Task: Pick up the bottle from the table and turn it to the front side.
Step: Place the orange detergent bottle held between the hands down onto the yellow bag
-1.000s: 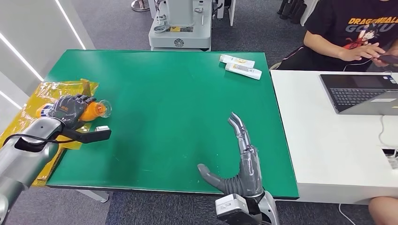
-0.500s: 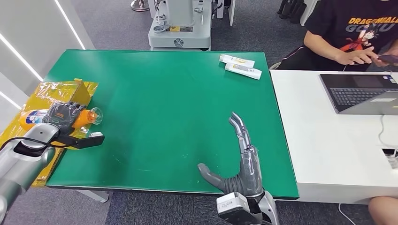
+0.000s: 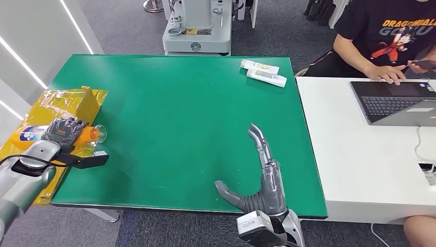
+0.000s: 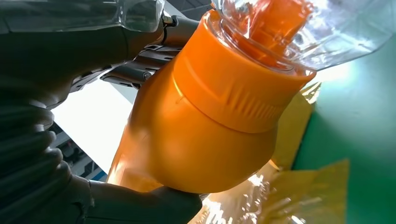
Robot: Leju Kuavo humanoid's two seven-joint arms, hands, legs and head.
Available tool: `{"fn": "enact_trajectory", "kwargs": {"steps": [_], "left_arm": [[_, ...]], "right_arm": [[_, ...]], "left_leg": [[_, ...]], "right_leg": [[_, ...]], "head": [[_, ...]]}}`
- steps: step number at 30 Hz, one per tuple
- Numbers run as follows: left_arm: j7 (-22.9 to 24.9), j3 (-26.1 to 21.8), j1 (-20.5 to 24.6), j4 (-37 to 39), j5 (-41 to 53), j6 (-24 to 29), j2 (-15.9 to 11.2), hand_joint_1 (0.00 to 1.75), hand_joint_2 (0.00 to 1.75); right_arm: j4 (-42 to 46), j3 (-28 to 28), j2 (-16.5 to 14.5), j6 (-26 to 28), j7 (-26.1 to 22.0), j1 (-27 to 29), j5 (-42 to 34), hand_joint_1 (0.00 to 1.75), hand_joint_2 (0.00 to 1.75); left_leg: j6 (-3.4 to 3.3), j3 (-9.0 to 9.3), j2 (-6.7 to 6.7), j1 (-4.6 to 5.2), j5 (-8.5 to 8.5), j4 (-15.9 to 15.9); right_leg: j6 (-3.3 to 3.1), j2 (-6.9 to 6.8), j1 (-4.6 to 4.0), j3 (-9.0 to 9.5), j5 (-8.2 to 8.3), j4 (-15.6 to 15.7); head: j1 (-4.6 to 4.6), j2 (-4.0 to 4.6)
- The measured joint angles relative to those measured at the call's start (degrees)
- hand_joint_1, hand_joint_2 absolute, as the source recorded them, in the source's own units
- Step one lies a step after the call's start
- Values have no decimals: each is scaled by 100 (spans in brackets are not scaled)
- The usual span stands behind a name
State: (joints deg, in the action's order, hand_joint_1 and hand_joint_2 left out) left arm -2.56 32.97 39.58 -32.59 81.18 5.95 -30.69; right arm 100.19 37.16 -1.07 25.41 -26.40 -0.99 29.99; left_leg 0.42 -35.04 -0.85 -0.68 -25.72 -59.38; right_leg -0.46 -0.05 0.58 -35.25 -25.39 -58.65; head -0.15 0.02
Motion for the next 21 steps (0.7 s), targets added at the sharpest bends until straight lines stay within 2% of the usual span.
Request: {"fn": "enact_trajectory", "kwargs": {"steps": [11, 17, 21], "left_arm": [[-10, -1, -73, 264, -5, 185, 211, 175, 175], [99, -27, -317, 339, -68, 448, 346, 175, 175], [103, -84, -387, 360, -85, 353, 408, 175, 175]], "right_arm": [[3, 0, -13, -51, 24, -2, -3, 0, 175], [3, 0, -11, -140, 22, 3, -57, 0, 175], [3, 0, -12, -139, -7, 2, -68, 0, 175]], "left_leg": [[0, 0, 1, 0, 0, 0], [1, 0, -5, 0, -1, 0], [1, 1, -2, 1, -1, 1]], "right_leg": [[0, 0, 0, 0, 0, 0], [0, 3, 0, -1, 0, 0], [0, 1, 0, 1, 0, 0]], "head": [[1, 0], [1, 0], [1, 0]]}}
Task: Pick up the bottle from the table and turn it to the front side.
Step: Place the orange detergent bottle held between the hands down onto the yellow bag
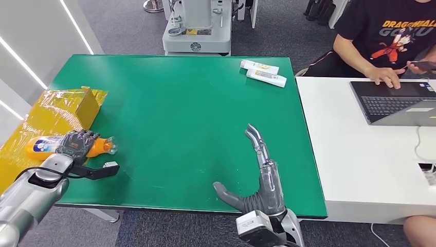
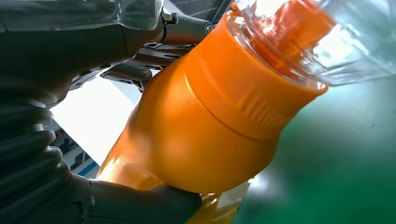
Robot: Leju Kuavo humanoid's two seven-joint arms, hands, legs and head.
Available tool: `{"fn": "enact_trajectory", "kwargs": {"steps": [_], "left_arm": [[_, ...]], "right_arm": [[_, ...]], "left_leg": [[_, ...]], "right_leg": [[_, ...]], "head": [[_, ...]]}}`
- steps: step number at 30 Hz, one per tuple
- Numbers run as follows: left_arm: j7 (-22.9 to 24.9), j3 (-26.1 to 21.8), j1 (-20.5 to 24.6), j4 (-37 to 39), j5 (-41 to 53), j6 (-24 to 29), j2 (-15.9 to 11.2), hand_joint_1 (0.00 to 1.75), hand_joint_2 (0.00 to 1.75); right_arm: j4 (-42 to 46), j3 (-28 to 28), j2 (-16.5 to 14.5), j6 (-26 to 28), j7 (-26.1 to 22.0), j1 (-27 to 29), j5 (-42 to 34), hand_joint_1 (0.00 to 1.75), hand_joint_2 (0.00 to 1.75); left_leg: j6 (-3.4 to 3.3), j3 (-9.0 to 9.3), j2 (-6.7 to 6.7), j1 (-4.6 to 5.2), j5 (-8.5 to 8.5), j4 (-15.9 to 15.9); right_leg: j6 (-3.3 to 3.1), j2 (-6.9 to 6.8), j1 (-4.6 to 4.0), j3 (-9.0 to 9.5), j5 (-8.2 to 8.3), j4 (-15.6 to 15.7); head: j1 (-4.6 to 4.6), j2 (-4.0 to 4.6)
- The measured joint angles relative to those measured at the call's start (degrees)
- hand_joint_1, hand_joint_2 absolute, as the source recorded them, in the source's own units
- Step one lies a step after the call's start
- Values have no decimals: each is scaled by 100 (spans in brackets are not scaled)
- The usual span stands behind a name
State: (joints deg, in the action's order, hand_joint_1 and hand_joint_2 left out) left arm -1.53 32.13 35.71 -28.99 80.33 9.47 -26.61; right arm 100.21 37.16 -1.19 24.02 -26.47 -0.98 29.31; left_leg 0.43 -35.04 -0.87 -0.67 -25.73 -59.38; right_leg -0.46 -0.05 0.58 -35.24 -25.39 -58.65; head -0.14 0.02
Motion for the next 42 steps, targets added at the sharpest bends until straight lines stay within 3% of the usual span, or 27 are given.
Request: {"fn": "enact_trajectory", "kwargs": {"steps": [2, 6, 12, 34, 42], "left_arm": [[-4, -38, -15, 3, -1, -57, 34, 168, 175], [26, -87, -27, 33, 18, -164, 92, 0, 175], [253, -263, -142, 102, 39, -53, 179, 0, 175], [269, -471, -164, 145, 40, -26, 241, 0, 175], [-27, -753, -319, 66, -154, 50, 31, 0, 175]], "right_arm": [[0, 0, 1, 3, -7, 0, -4, 0, 175], [3, 0, 1, 19, -13, 5, -8, 0, 175], [26, 0, 1, 42, -43, 44, -10, 0, 175], [52, 0, 1, 50, -51, 58, -11, 0, 175], [48, 0, 1, 44, -58, 57, -62, 0, 175]], "left_leg": [[0, 1, -1, 0, 0, 0], [2, 3, 0, 0, 2, 0], [3, 5, 0, -2, 2, 1], [9, 7, 0, -1, 6, 5], [10, 11, -2, -2, 6, 10]], "right_leg": [[0, 0, 0, 0, 0, 0], [0, 0, 0, 2, 1, -2], [-1, 0, 0, 3, 0, -2], [-1, 1, 0, 4, 1, -5], [-5, 3, 0, 1, -1, -5]], "head": [[-1, 0], [-1, 0], [-1, 0], [1, 0], [-1, 0]]}}
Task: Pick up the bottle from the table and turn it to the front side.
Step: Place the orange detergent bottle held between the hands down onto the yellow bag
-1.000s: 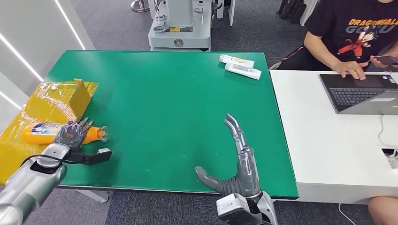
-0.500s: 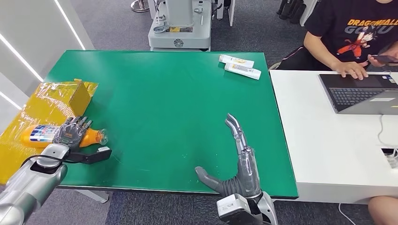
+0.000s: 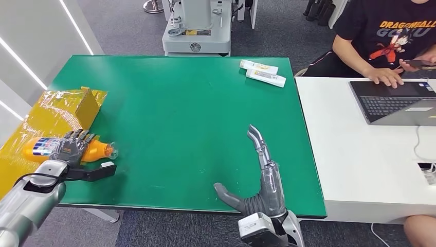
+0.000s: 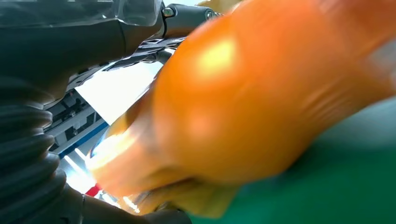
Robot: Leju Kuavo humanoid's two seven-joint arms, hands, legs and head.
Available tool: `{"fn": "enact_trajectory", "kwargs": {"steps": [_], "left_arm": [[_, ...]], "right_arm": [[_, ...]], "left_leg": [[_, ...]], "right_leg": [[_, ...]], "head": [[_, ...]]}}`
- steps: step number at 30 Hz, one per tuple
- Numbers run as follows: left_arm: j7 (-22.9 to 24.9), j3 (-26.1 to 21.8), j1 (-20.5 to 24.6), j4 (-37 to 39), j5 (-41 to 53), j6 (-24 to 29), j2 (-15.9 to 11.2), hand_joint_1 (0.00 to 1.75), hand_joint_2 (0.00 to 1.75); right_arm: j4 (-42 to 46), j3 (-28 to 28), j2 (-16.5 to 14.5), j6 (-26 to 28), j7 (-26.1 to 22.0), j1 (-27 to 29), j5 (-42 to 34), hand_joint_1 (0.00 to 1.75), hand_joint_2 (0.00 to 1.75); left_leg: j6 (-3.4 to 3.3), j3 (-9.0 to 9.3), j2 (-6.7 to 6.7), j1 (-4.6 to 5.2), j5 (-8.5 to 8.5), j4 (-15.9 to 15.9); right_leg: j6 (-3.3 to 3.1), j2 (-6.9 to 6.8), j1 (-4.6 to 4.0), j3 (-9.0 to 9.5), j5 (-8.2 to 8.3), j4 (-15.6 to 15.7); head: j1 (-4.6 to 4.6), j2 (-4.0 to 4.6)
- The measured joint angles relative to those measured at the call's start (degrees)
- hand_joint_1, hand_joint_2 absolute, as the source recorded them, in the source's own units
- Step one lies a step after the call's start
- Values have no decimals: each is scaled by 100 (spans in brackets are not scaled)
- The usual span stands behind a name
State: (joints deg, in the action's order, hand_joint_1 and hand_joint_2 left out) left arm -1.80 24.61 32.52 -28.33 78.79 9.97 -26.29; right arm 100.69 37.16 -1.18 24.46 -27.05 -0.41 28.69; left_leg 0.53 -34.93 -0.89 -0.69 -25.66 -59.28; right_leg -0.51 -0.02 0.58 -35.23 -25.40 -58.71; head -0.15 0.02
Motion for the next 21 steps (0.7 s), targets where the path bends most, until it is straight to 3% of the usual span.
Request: {"fn": "enact_trajectory", "kwargs": {"steps": [4, 9, 12, 21], "left_arm": [[-231, -84, -40, -79, -64, -239, -179, 0, 175], [-1157, -117, 149, -205, -197, -1173, -622, 0, 175], [-1464, -110, 328, -252, -228, -1441, -806, 0, 175], [-1571, -14, 643, -378, -358, -1600, -947, 0, 175]], "right_arm": [[-2, -1, 0, 2, -7, -1, -16, 0, 175], [-2, -16, 0, 57, -23, 14, -54, 0, 175], [-1, -39, -1, 90, -55, 39, -55, 0, 175], [1, -72, -2, 87, -69, 61, -43, 0, 175]], "left_leg": [[4, -1, 2, -2, 2, 2], [8, 2, -9, -6, 4, 2], [15, -3, 3, -9, 9, 2], [20, -5, 6, -9, 13, 3]], "right_leg": [[-4, -2, -2, -1, -2, 0], [-13, 7, -6, -9, 3, 0], [-14, -2, -8, -11, 2, 0], [-19, -3, -8, -11, 6, 0]], "head": [[1, -1], [-1, 0], [1, 0], [2, 0]]}}
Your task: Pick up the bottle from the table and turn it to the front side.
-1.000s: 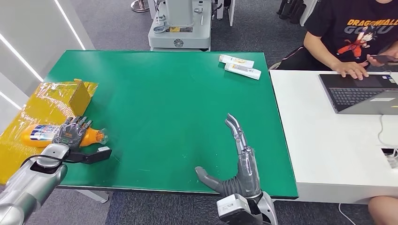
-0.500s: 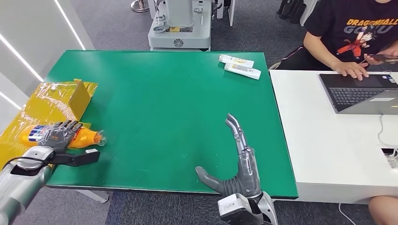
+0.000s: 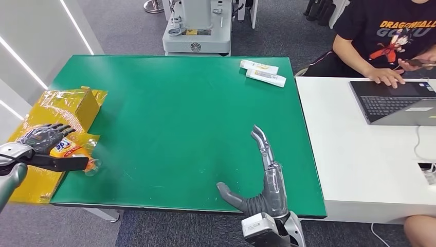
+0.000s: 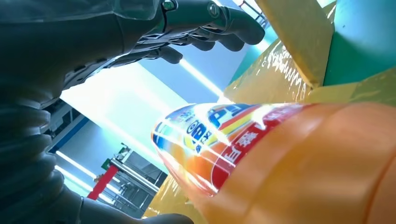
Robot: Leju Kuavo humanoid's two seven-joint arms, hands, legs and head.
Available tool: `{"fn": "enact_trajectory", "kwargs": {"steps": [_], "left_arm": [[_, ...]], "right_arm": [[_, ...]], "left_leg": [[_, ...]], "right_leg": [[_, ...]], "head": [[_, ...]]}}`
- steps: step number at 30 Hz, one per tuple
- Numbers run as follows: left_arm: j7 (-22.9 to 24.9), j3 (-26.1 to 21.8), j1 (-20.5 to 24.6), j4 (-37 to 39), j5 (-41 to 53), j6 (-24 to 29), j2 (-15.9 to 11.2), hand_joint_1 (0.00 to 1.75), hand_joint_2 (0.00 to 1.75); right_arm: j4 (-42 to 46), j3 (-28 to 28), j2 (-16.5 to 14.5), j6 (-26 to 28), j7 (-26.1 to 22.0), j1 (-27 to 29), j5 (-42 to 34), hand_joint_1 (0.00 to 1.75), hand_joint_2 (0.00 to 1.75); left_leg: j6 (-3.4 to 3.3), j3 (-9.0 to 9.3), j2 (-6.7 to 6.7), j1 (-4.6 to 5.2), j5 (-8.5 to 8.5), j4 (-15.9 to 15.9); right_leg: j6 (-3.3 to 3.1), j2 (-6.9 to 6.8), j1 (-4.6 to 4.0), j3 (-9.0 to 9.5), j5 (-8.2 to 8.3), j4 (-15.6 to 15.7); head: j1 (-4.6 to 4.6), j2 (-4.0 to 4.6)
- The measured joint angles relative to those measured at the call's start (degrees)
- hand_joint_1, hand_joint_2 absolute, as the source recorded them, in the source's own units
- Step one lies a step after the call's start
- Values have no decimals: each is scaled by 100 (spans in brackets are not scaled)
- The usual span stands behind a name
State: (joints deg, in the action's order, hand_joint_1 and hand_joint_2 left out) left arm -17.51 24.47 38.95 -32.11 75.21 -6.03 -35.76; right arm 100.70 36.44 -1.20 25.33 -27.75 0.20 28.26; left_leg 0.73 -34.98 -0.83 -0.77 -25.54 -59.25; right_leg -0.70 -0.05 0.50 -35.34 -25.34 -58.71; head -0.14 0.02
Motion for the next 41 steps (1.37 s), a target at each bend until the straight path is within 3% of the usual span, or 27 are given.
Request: {"fn": "enact_trajectory", "kwargs": {"steps": [14, 16, 19, 22, 26, 32, 35, 41], "left_arm": [[-38, 324, 113, -337, -402, 31, 9, 0, 175], [18, 327, 80, -430, -678, 239, 19, 0, 175], [194, 164, -217, -941, -1564, 1151, 98, 0, 175], [309, -273, -802, -1956, -2647, 2141, 257, 0, 175], [-49, -861, -1516, -3330, -4178, 2868, 556, 0, 175], [-554, -1089, -2078, -4550, -5877, 3277, 1196, 0, 175], [-586, -1062, -2228, -4845, -6012, 3364, 1420, 0, 175], [-592, -1046, -2334, -5095, -6078, 3411, 1559, 0, 175]], "right_arm": [[52, -52, 0, -79, -23, 57, 22, 0, 175], [54, -65, 0, -80, -20, 61, 31, 0, 175], [75, -79, 0, -86, -17, 102, 52, 0, 175], [86, -81, -5, -112, -24, 146, 48, 0, 175], [60, -81, -31, -48, -62, 135, -36, 0, 175], [-43, -79, -33, 170, -156, 68, -185, 0, 175], [-90, -77, -33, 216, -167, 45, -203, 0, 175], [-141, -73, -33, 239, -169, 21, -214, 0, 175]], "left_leg": [[0, 0, -2, 0, 0, 0], [0, 0, -1, 0, 0, 0], [0, 0, 0, 4, 0, 0], [4, 0, -13, 6, -8, 0], [3, 1, -17, 6, -16, 0], [-1, -2, -3, 5, -18, 0], [0, -2, -3, 5, -18, 0], [0, -1, -3, 3, -18, 0]], "right_leg": [[0, 1, 0, -1, 0, 0], [0, 1, 0, -1, 0, 0], [0, 0, 2, 0, 0, 1], [0, 11, 3, -1, 0, 2], [4, 16, 4, -3, -3, 8], [5, 0, 4, 4, -5, 8], [5, 1, 3, 4, -5, 7], [4, 1, 2, 4, -5, 5]], "head": [[0, 0], [-1, 0], [-2, 0], [0, 0], [-1, 0], [0, 0], [-1, 0], [0, 0]]}}
